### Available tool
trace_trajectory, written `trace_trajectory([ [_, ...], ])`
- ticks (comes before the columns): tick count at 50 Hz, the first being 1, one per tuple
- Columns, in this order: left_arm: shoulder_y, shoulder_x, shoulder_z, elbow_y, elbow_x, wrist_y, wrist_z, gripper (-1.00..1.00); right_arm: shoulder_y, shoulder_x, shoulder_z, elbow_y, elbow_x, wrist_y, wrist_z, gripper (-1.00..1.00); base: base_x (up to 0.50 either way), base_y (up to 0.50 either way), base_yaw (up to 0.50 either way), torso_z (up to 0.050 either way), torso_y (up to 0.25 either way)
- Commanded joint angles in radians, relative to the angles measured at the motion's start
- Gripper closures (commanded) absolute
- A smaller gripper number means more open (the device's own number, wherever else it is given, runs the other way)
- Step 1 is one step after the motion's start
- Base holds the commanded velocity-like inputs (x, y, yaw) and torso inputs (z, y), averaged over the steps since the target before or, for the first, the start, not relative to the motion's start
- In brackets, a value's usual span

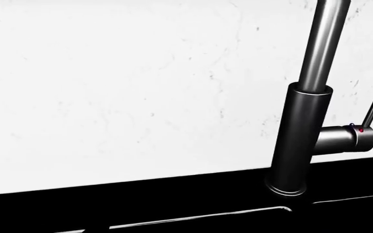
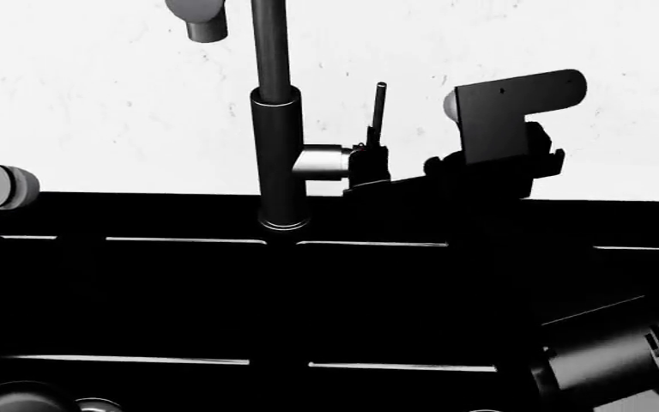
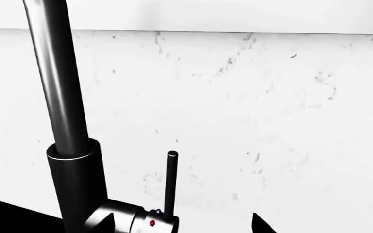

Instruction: Pick the pan and sponge and place them into the sink. Then turn on the water.

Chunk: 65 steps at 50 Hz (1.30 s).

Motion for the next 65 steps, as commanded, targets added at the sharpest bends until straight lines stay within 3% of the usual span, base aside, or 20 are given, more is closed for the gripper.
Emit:
trace_trajectory([
  [1, 0.007, -0.008, -0.004, 0.005, -0.003, 0.006, 0.002, -1.0, 0.039, -0.058, -0.017, 0.117, -0.032, -0.051, -0.043, -1.0, 0.0, 0.0, 0.0, 0.0, 0.0],
  [20, 0.016, -0.038, -0.028, 0.032, -0.034, 0.001, 0.001, -1.0, 0.136, -0.159, -0.013, 0.394, -0.08, -0.17, -0.097, -1.0, 0.0, 0.0, 0.0, 0.0, 0.0],
  [32, 0.017, -0.01, -0.008, 0.024, -0.014, 0.009, -0.011, -1.0, 0.321, -0.306, -0.004, 0.913, -0.132, -0.396, -0.264, -1.0, 0.0, 0.0, 0.0, 0.0, 0.0],
  [42, -0.001, 0.039, 0.022, 0.015, 0.007, 0.003, -0.048, -1.0, 0.342, -0.325, 0.104, 0.927, -0.253, -0.34, -0.306, -1.0, 0.0, 0.0, 0.0, 0.0, 0.0],
  [53, 0.0, 0.06, 0.024, 0.013, 0.011, 0.009, -0.073, -1.0, 0.34, -0.348, 0.329, 0.928, -0.473, -0.28, -0.351, -1.0, 0.0, 0.0, 0.0, 0.0, 0.0],
  [65, -0.004, 0.038, 0.021, 0.015, 0.011, 0.009, -0.06, -1.0, 0.347, -0.365, 0.482, 0.928, -0.623, -0.255, -0.377, -1.0, 0.0, 0.0, 0.0, 0.0, 0.0],
])
